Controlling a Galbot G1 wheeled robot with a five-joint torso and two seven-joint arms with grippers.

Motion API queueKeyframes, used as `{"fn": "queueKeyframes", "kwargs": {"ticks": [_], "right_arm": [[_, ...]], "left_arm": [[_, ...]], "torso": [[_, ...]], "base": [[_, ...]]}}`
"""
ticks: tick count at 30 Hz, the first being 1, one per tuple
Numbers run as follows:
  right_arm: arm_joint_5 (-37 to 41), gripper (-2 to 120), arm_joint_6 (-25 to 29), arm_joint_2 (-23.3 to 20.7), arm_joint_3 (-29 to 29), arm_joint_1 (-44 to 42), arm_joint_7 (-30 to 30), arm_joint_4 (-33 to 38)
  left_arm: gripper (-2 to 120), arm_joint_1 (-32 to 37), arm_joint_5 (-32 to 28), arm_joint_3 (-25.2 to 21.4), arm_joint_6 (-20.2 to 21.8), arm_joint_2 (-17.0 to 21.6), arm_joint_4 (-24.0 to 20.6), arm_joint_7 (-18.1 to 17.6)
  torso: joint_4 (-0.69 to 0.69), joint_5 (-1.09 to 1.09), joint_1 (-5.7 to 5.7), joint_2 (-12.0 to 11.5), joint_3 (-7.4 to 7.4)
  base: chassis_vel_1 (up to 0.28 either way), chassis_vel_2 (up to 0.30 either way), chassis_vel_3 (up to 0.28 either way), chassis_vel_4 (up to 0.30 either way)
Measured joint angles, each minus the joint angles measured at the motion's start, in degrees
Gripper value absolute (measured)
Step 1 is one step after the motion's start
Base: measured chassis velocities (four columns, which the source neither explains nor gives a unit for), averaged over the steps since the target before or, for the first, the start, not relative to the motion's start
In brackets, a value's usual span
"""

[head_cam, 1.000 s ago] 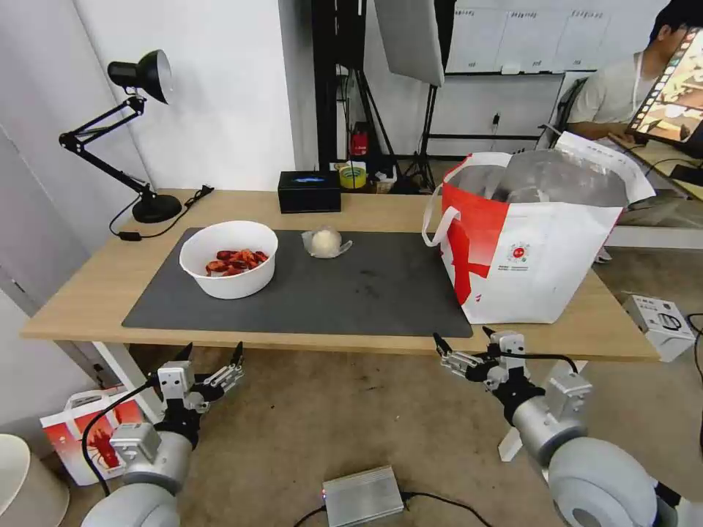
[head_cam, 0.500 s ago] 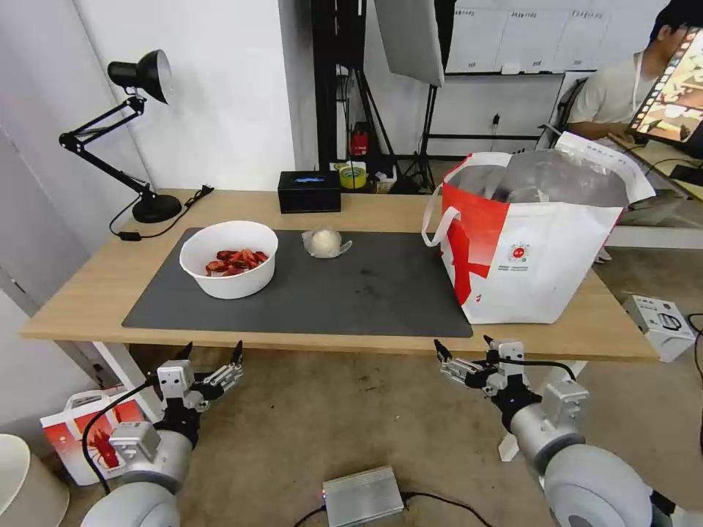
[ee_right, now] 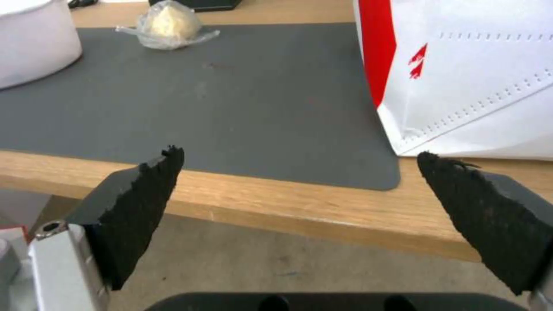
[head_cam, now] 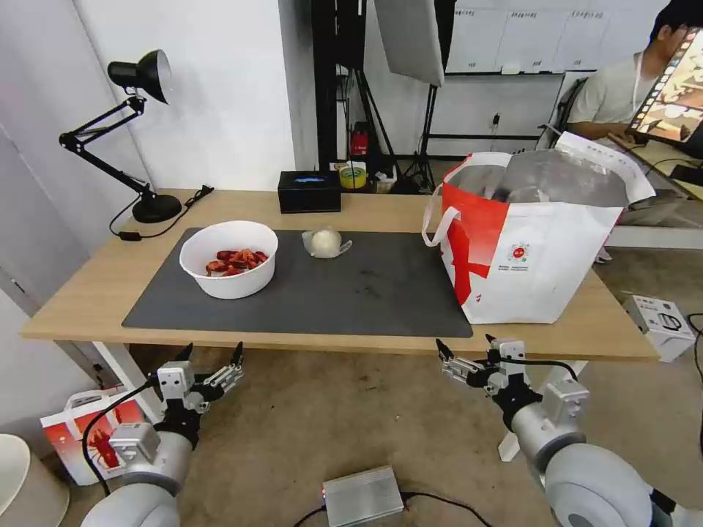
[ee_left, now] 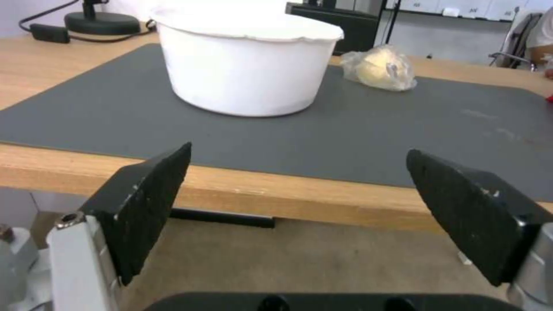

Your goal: Pick up the trash from the table and place it into the takeout bag.

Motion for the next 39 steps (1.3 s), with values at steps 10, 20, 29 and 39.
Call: {"fn": "queueKeyframes", "kwargs": {"ticks": [10, 20, 29, 39], "right_arm": [[4.4, 100, 5.3, -2.2, -2.0, 9.7, -10.4, -1.4], [9.2, 100, 6.3, -1.6, -10.9, 29.9, -18.9, -12.6], [14.6, 100, 3.4, 5.7, -25.7, 50.4, -18.9, -23.4], [16.3, 100, -4.6, 15.2, -34.0, 61.8, -10.0, -33.1]], "left_arm": [[100, 0.2, 0.0, -0.1, 0.0, -0.1, -0.5, 0.0], [100, 0.7, 0.2, 0.0, 0.1, -0.5, -1.2, -0.1], [100, 1.0, 0.4, -0.5, 0.5, -0.8, -1.5, -0.1], [100, 1.5, 0.4, -1.1, 0.5, -1.4, -1.5, -0.1]], "torso": [[0.0, 0.0, 0.0, 0.0, 0.0], [0.0, 0.01, 0.0, 0.0, 0.0], [0.02, 0.0, 0.01, 0.0, 0.01], [0.0, -0.01, 0.01, 0.0, 0.01]], "base": [[0.0, 0.0, 0.0, 0.0], [0.0, 0.0, 0.0, 0.0], [0.0, 0.0, 0.0, 0.0], [0.0, 0.0, 0.0, 0.0]]}}
